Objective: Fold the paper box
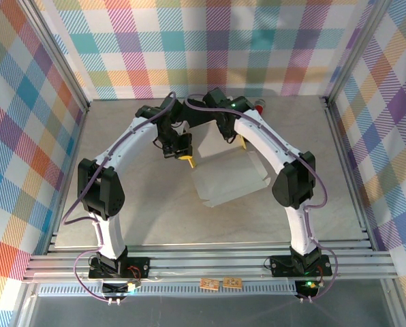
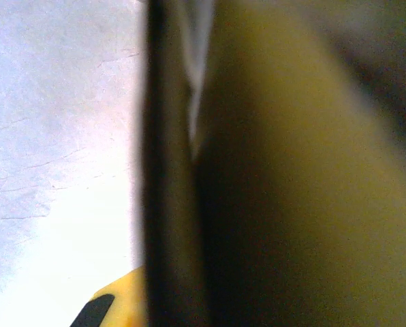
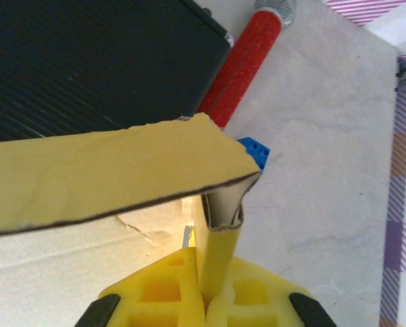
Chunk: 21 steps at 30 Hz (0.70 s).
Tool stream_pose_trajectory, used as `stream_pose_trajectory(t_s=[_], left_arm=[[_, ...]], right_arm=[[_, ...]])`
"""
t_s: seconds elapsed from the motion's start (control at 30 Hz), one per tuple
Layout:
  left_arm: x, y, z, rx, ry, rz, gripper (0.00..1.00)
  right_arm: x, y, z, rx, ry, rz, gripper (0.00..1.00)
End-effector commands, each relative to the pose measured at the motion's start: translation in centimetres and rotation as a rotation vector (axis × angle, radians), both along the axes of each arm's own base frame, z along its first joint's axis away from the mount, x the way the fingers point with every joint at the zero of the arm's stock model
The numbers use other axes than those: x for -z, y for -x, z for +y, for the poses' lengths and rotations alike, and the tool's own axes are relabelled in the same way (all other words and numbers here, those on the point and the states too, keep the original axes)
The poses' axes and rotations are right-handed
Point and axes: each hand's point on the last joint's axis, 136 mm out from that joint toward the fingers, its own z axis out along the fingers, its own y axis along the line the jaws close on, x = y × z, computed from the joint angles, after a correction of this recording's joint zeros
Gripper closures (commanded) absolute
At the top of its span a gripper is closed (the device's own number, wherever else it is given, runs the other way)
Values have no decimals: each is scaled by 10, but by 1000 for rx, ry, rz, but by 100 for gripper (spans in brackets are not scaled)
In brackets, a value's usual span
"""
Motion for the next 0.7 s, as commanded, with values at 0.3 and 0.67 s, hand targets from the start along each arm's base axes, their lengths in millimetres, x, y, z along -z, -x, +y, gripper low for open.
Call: stream_pose_trajectory(t_s=[0.3,0.67], left_arm=[[-3,-6,16,-125,26,26,100],[-7,-19,43,-377,80,32,100]], right_arm=[[-70,10,12,-63,-316,-12,43],[-98,89,-30,238,-932,84,33]])
